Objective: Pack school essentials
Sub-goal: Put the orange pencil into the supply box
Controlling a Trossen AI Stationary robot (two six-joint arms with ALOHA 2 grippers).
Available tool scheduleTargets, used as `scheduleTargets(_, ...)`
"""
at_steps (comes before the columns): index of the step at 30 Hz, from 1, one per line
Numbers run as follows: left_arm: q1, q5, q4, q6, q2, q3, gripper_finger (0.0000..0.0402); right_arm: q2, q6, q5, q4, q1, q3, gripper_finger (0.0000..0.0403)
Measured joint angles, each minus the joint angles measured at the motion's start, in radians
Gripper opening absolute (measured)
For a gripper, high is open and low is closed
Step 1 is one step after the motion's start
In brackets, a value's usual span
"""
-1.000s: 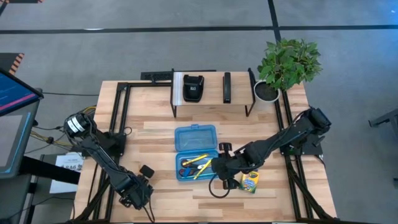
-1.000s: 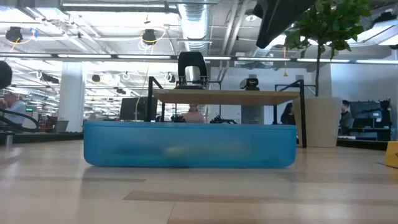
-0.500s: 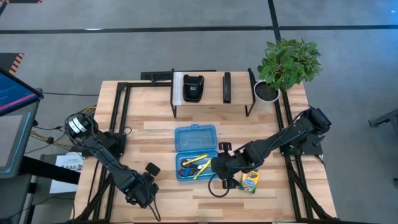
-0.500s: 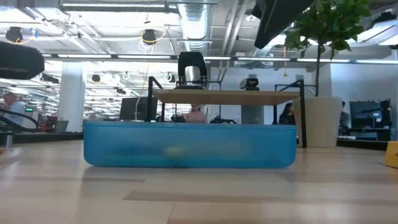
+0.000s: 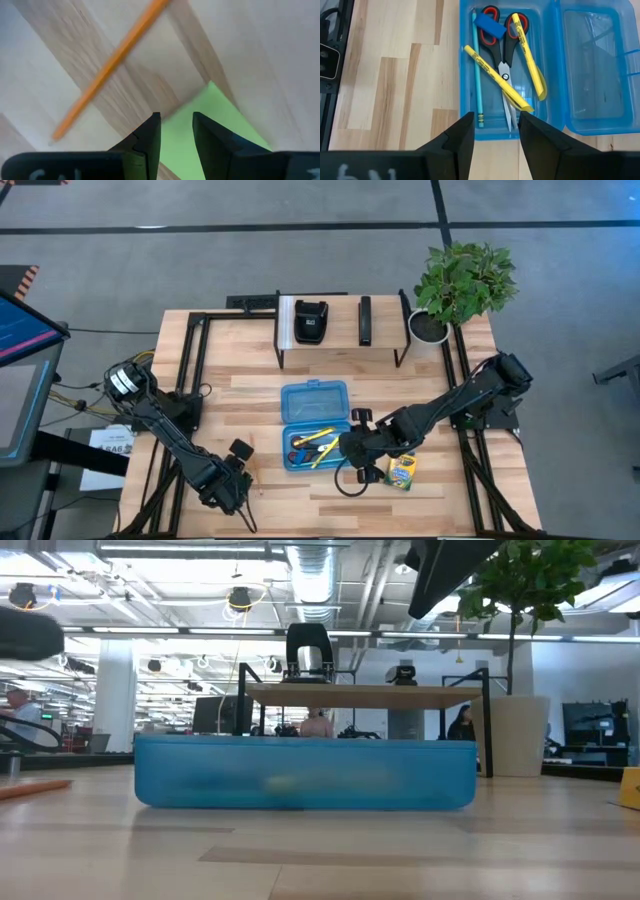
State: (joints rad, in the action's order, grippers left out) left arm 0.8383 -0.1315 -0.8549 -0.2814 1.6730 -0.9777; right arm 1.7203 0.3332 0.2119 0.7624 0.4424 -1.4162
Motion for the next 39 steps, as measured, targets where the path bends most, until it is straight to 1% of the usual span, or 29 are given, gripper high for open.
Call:
scheduleTargets(3,-0.001,-0.062,0.004,0.042,-0.001,-0.037,0.0100,0.000,0.000,0.000,-0.001,0.000,0.000,0.0173)
scheduleTargets(7,-0.009,-0.161,0.032,0.157,-0.002,-0.064,0.0100,0.000,0.000,0.000,-0.005,0.000,0.000,0.0172)
scheduleTargets(10,-0.046,-0.161,0.059,0.239,-0.002,-0.064,0.0100,0.000,0.000,0.000,-0.011,0.000,0.000,0.0171)
scheduleTargets(14,-0.124,-0.162,0.105,0.346,-0.002,-0.064,0.0100,0.000,0.000,0.000,-0.012,0.000,0.000,0.0172)
scheduleTargets(19,-0.211,-0.085,0.163,0.471,0.013,-0.065,0.0100,0.000,0.000,0.000,-0.012,0.000,0.000,0.0171)
scheduleTargets(26,-0.293,-0.037,0.179,0.579,0.099,-0.065,0.0100,0.000,-0.003,0.000,-0.016,-0.002,0.000,0.0170)
scheduleTargets(34,-0.336,-0.010,0.214,0.628,0.127,-0.067,0.0100,0.001,-0.003,0.000,-0.016,-0.002,0.000,0.0169)
scheduleTargets(39,-0.340,0.042,0.207,0.629,0.128,-0.067,0.0100,0.001,-0.003,0.000,-0.015,-0.002,0.000,0.0169)
